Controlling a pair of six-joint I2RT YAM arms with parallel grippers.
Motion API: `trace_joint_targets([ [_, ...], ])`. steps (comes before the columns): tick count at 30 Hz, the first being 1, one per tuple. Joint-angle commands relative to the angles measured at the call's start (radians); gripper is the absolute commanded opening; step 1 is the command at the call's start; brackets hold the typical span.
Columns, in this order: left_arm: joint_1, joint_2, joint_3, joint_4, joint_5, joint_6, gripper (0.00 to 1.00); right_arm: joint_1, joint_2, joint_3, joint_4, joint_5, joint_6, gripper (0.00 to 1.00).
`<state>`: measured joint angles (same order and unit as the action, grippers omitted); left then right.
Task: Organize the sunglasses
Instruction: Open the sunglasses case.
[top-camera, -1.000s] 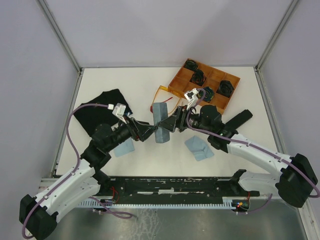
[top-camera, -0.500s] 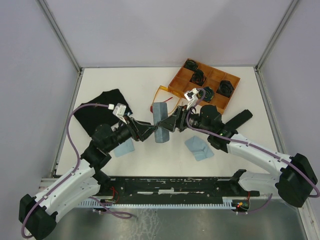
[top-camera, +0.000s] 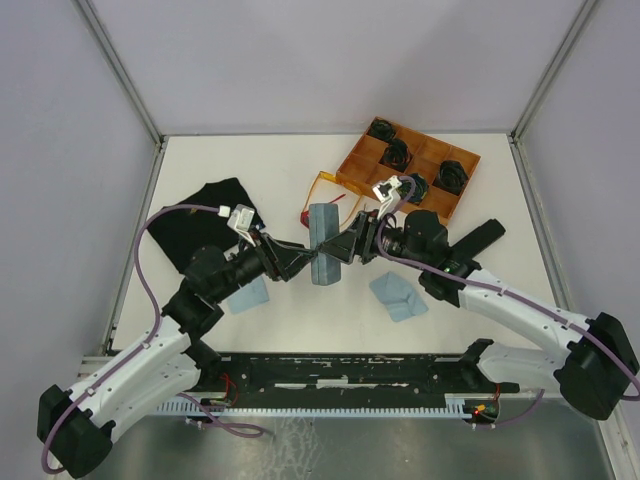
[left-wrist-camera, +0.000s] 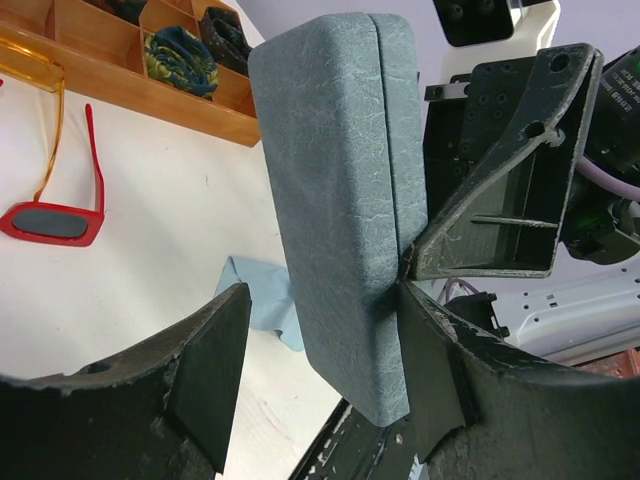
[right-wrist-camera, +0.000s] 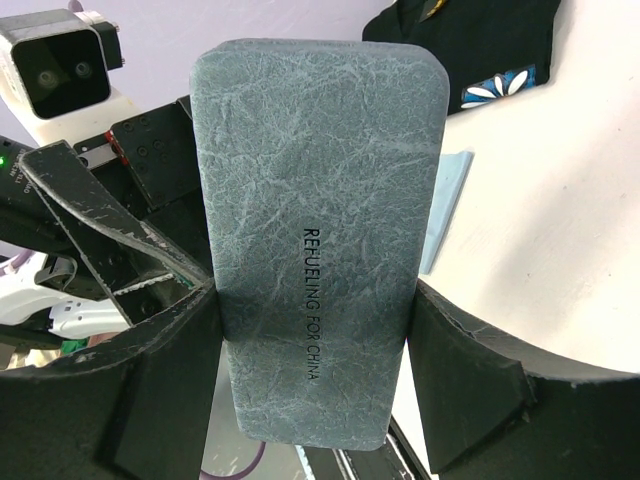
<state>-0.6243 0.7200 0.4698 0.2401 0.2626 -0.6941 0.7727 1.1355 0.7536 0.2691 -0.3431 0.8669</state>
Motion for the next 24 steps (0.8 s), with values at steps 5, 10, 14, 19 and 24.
trace_joint_targets([
  [5,0.017,0.058,-0.017,-0.145,-0.155,0.024,0.66,0.029,-0.109,0.108,0.233,-0.178,0.079,0.0],
  [10,0.017,0.069,-0.018,-0.154,-0.166,0.027,0.65,0.028,-0.119,0.116,0.236,-0.184,0.087,0.0],
  [14,0.018,0.075,-0.016,-0.172,-0.187,0.023,0.65,0.028,-0.137,0.127,0.201,-0.18,0.072,0.0],
  [19,0.018,0.085,-0.016,-0.195,-0.215,0.019,0.65,0.028,-0.156,0.13,0.172,-0.178,0.063,0.0],
  [24,0.018,0.094,-0.01,-0.207,-0.23,0.016,0.64,0.028,-0.165,0.134,0.164,-0.178,0.065,0.0],
])
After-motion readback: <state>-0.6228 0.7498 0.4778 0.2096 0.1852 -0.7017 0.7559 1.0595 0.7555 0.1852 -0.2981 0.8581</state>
